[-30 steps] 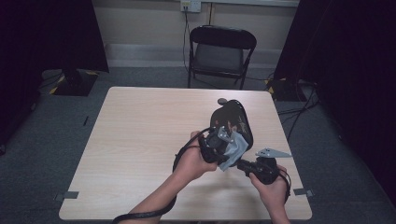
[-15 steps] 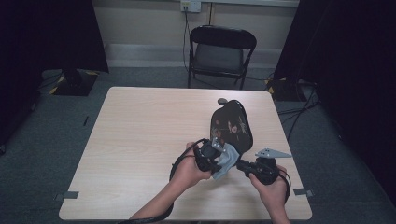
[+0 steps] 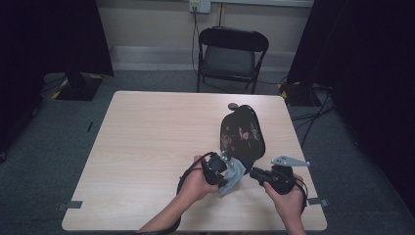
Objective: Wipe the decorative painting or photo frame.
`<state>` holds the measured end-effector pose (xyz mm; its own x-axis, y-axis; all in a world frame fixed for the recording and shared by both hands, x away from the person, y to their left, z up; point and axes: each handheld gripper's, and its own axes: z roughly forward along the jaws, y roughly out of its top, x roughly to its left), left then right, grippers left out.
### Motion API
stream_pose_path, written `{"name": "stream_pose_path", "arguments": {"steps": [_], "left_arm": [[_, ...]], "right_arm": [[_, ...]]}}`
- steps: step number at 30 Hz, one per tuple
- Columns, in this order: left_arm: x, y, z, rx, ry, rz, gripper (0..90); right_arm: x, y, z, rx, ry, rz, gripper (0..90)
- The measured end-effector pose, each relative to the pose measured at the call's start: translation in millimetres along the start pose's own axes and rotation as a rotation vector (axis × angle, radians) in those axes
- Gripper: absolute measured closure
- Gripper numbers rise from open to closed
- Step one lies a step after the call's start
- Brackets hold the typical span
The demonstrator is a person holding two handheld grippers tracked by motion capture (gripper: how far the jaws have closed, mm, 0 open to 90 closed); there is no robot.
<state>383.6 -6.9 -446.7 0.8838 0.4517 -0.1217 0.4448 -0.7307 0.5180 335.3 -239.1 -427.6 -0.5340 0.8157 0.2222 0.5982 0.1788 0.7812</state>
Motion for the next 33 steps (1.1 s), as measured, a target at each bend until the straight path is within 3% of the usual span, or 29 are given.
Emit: {"name": "stream_pose_path", "arguments": {"steps": [8,12,13,14,15,16,17,27,33], "left_arm": [[0.9,-6.8,3.1,0.021,-0.009,-0.017,79.2],[2.3,-0.9,-15.1,-0.030,-0.008,-0.013,79.2],[1.8,4.9,-28.7,-0.058,0.001,-0.005,79.2],[1.8,4.9,-28.7,-0.058,0.001,-0.005,79.2],[0.4,11.9,-43.0,-0.091,0.008,0.002,79.1],[0.4,11.9,-43.0,-0.091,0.008,0.002,79.2],[-2.1,20.3,-56.3,-0.118,0.021,0.019,79.2],[-21.4,62.6,-104.5,-0.219,0.048,0.099,79.1],[-31.8,72.2,-103.7,-0.220,0.039,0.138,79.1]], "right_arm": [[-0.3,0.0,0.7,-0.001,0.009,0.003,78.6],[-1.0,-0.1,0.8,0.000,0.009,0.003,79.6],[-1.3,-0.5,0.9,-0.001,0.012,0.002,79.3],[-1.3,-0.5,0.9,-0.001,0.012,0.002,79.3],[-1.6,-0.9,1.2,0.001,0.011,0.001,79.3],[-1.6,-0.9,1.2,0.001,0.011,0.001,79.3],[-1.5,-1.0,1.4,0.006,0.011,0.002,79.3],[-1.9,-2.6,4.0,0.019,0.008,-0.002,79.5],[-3.2,-2.7,4.2,0.018,0.010,-0.001,79.4]]}}
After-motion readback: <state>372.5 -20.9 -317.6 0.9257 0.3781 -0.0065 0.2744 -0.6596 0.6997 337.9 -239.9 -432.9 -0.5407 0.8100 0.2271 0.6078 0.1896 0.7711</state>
